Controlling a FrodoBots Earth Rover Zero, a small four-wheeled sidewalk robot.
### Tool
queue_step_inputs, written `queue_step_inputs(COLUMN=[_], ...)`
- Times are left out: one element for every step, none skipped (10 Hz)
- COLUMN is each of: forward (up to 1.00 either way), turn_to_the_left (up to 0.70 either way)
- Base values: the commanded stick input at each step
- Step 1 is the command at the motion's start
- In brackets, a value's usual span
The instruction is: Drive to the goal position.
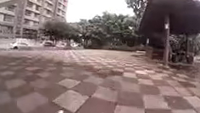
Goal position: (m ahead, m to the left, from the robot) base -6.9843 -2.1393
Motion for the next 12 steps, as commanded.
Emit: queue_step_inputs(forward=[0.7, 0.7, 0.7, 0.7, 0.7, 0.7, 0.7, 0.7, 0.7, 0.7, 0.7, 0.7], turn_to_the_left=[0.27, 0.27, 0.27, 0.27, 0.27, 0.27, 0.27, 0.27, 0.27, 0.27, 0.27, 0.27])
